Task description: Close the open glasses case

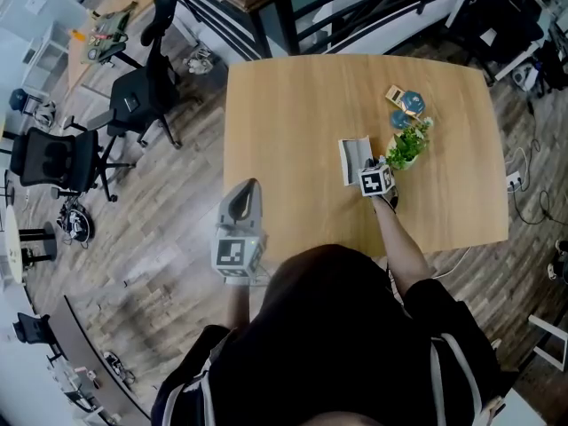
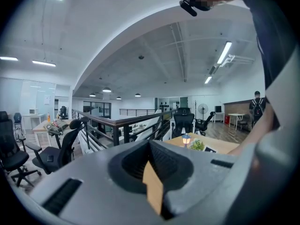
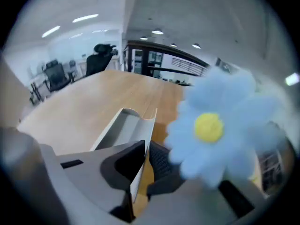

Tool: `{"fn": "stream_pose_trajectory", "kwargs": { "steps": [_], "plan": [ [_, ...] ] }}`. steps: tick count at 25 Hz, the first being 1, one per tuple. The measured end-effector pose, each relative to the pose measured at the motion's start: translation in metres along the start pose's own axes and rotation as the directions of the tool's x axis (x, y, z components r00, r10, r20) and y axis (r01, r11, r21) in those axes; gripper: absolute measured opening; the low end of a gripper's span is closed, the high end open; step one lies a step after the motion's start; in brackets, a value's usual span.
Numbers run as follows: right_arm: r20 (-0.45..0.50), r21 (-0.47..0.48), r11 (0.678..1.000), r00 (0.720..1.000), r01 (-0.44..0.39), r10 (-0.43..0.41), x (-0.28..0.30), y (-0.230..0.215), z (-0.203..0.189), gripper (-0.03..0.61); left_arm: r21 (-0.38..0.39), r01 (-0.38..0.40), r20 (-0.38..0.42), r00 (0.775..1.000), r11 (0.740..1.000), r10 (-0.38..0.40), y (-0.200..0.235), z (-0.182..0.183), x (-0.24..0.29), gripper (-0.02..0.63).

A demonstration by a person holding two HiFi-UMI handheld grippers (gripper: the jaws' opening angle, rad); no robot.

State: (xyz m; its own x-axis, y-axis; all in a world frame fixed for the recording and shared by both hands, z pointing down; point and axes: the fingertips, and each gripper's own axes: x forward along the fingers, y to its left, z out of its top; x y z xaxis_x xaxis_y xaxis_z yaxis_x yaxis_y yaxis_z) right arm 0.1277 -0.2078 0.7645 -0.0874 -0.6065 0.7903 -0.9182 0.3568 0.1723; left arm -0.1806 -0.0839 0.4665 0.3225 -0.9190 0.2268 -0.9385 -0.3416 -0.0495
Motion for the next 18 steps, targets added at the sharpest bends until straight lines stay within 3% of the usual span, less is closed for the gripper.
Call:
{"fn": "stream_pose_trajectory", "kwargs": {
  "steps": [1,2,5,7,9,11,13,15,18],
  "plan": [
    [-0.01,-0.136,0.99,0.999,0.04,-0.042,0.0,0.003,0.001,0.041,-0.003,0.0,-0.003,1.0,1.0,0.0,0.0,-0.001,0.0,-0.002],
    [-0.013,-0.278,0.957,0.996,0.078,-0.085,-0.001,0.007,0.003,0.042,-0.005,0.001,-0.005,1.0,1.0,-0.001,-0.001,-0.001,0.001,-0.002],
    [0.025,-0.614,0.775,0.985,0.151,-0.172,-0.004,0.028,0.008,0.064,-0.004,0.006,-0.008,1.0,1.0,-0.006,-0.001,-0.003,0.003,-0.002],
    [0.051,-0.709,0.684,0.98,0.171,-0.192,-0.006,0.04,0.01,0.067,-0.005,0.014,-0.011,1.0,1.0,-0.014,-0.002,-0.005,0.003,-0.002],
    [0.062,-0.742,0.648,0.98,0.171,-0.188,-0.008,0.05,0.01,0.068,-0.006,0.021,-0.01,1.0,1.0,-0.021,-0.004,-0.005,0.005,-0.002],
    [0.063,-0.753,0.642,0.986,0.147,-0.152,-0.009,0.06,0.006,0.072,-0.007,0.025,-0.012,1.0,1.0,-0.025,-0.005,-0.008,0.005,-0.002],
    [0.054,-0.745,0.659,0.993,0.107,-0.1,-0.01,0.07,0.003,0.097,-0.008,0.025,-0.013,1.0,1.0,-0.025,-0.007,-0.009,0.005,-0.002],
    [0.037,-0.704,0.708,0.998,0.056,-0.043,-0.011,0.076,0.003,0.123,-0.012,0.026,-0.009,1.0,1.0,-0.026,-0.007,-0.007,0.006,-0.002],
    [0.003,-0.553,0.829,0.995,-0.081,0.1,-0.012,0.084,0.005,0.152,-0.017,0.03,-0.003,1.0,0.999,-0.03,-0.006,-0.005,0.008,-0.002]
  ]
}}
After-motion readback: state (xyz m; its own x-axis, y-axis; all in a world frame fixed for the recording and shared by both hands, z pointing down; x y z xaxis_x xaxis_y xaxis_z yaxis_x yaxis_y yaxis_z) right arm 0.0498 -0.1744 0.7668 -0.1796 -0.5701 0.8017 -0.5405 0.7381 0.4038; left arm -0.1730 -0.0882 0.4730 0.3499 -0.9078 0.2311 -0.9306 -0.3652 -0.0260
